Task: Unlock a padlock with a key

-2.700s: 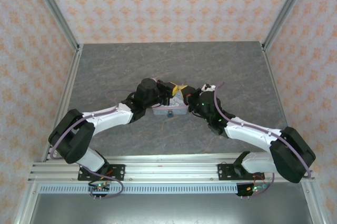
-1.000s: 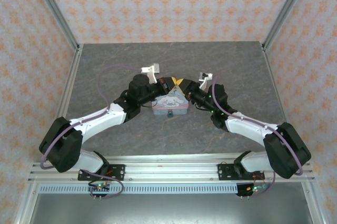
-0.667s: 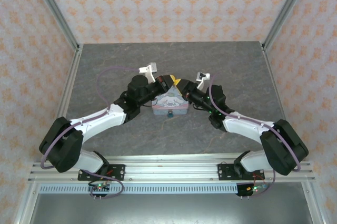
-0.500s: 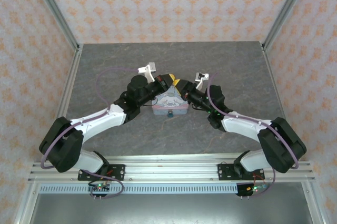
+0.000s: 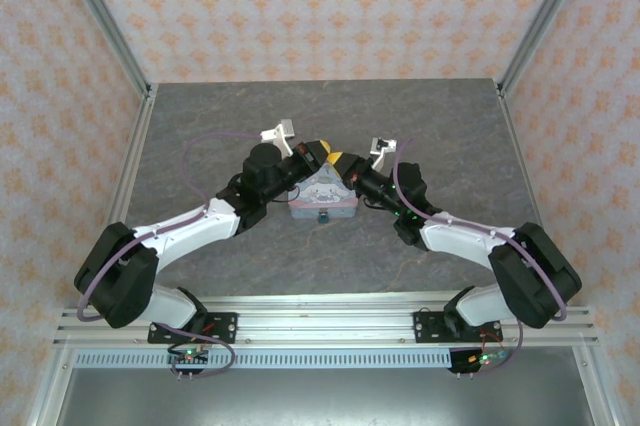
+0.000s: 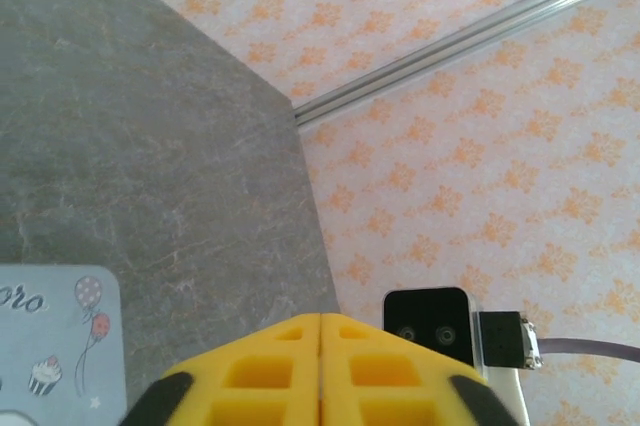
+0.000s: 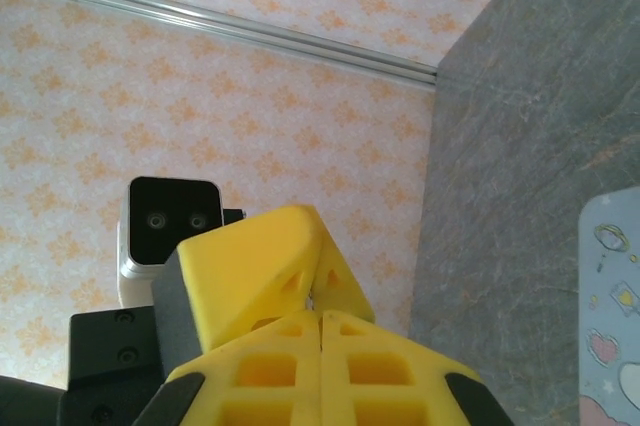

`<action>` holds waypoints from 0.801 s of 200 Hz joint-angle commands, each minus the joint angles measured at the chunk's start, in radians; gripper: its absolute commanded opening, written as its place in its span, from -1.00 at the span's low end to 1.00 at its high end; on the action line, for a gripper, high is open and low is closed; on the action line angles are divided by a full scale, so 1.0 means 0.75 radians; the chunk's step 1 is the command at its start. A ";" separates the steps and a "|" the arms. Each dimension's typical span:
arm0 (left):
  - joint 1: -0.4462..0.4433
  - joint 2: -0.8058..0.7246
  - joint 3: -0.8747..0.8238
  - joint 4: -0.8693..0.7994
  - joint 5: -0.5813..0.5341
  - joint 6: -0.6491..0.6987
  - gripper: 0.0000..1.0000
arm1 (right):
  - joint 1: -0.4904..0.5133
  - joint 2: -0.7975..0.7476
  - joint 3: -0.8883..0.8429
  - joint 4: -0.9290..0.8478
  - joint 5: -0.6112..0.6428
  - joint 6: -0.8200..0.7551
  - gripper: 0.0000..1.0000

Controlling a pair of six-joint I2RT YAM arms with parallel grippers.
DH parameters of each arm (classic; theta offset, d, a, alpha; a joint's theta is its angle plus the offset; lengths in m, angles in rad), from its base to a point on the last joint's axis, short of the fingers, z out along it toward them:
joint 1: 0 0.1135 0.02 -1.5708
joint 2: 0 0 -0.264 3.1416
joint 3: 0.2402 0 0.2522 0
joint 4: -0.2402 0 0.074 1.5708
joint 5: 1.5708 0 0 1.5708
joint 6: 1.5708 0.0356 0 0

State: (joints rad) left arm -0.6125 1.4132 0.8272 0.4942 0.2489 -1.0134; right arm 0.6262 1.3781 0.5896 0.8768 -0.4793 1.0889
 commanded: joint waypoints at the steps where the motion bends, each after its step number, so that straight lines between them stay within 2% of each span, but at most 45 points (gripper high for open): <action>1: 0.030 -0.039 0.087 -0.276 -0.053 -0.067 -0.25 | 0.008 -0.094 0.010 -0.162 -0.003 -0.121 -1.00; 7: 0.045 -0.051 0.111 -0.359 -0.045 -0.090 -0.05 | 0.008 -0.119 0.022 -0.234 0.002 -0.168 -1.00; 13: 0.062 -0.060 0.133 -0.443 -0.027 -0.112 0.05 | 0.010 -0.147 0.033 -0.328 0.011 -0.219 -1.00; 32: 0.120 -0.081 0.202 -0.656 0.050 -0.180 0.26 | 0.008 -0.216 0.094 -0.596 0.059 -0.392 -1.00; 62: 0.183 -0.052 0.308 -0.910 0.198 -0.262 0.31 | 0.017 -0.251 0.185 -0.874 0.142 -0.634 -1.00; 89: 0.187 0.012 0.370 -0.965 0.316 -0.340 0.34 | 0.070 -0.243 0.286 -1.032 0.233 -0.826 -1.00; 160: 0.179 0.081 0.466 -1.021 0.370 -0.415 0.29 | 0.209 -0.153 0.463 -1.223 0.429 -1.192 -1.00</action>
State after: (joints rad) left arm -0.4713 1.4609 1.1358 -0.2314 0.4915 -1.2869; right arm 0.7567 1.2343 0.8829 0.0368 -0.2405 0.3355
